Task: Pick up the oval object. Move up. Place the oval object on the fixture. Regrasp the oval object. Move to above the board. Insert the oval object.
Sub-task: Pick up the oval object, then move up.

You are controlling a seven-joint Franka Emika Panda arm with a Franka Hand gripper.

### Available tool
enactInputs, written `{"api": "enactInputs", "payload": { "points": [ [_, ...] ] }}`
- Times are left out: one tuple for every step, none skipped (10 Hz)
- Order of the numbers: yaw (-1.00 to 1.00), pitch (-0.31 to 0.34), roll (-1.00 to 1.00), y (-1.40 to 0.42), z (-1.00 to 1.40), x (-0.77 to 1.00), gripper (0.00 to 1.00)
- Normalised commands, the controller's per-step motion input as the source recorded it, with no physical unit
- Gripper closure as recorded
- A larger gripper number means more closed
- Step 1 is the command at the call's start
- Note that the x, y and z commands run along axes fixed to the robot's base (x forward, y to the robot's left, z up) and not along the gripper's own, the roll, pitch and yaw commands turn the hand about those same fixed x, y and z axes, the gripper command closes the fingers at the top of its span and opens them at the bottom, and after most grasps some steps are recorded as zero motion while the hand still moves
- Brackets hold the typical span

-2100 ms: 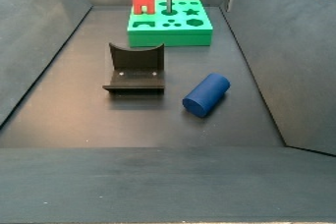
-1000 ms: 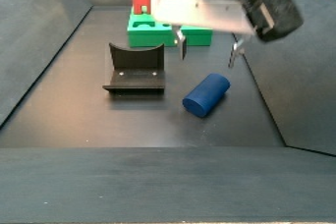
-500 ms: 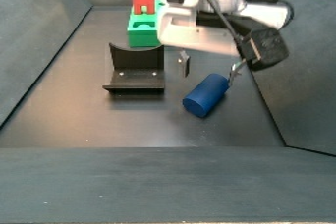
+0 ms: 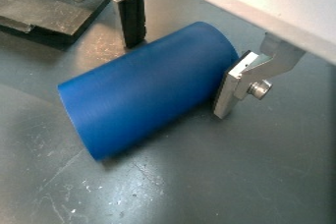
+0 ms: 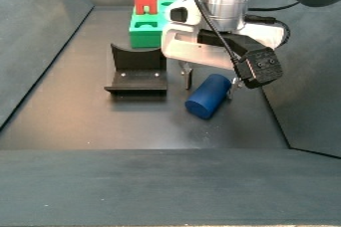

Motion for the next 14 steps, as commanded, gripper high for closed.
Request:
{"api": "enactInputs", "payload": {
  "points": [
    [0.00,0.000,0.00,0.00,0.00,0.00,0.00],
    [0.00,0.000,0.00,0.00,0.00,0.00,1.00],
    [0.00,0.000,0.00,0.00,0.00,0.00,1.00],
    [0.00,0.000,0.00,0.00,0.00,0.00,1.00],
    [0.00,0.000,0.00,0.00,0.00,0.00,1.00],
    [0.00,0.000,0.00,0.00,0.00,0.00,1.00],
    [0.00,0.000,0.00,0.00,0.00,0.00,1.00],
    [0.00,0.000,0.00,0.00,0.00,0.00,1.00],
    [0.00,0.000,0.00,0.00,0.00,0.00,1.00],
    [0.00,0.000,0.00,0.00,0.00,0.00,1.00],
    [0.00,0.000,0.00,0.00,0.00,0.00,1.00],
    [0.00,0.000,0.00,0.00,0.00,0.00,1.00],
    [0.00,0.000,0.00,0.00,0.83,0.00,1.00],
    [0.01,0.007,0.00,-0.05,0.81,0.00,1.00]
  ]
}}
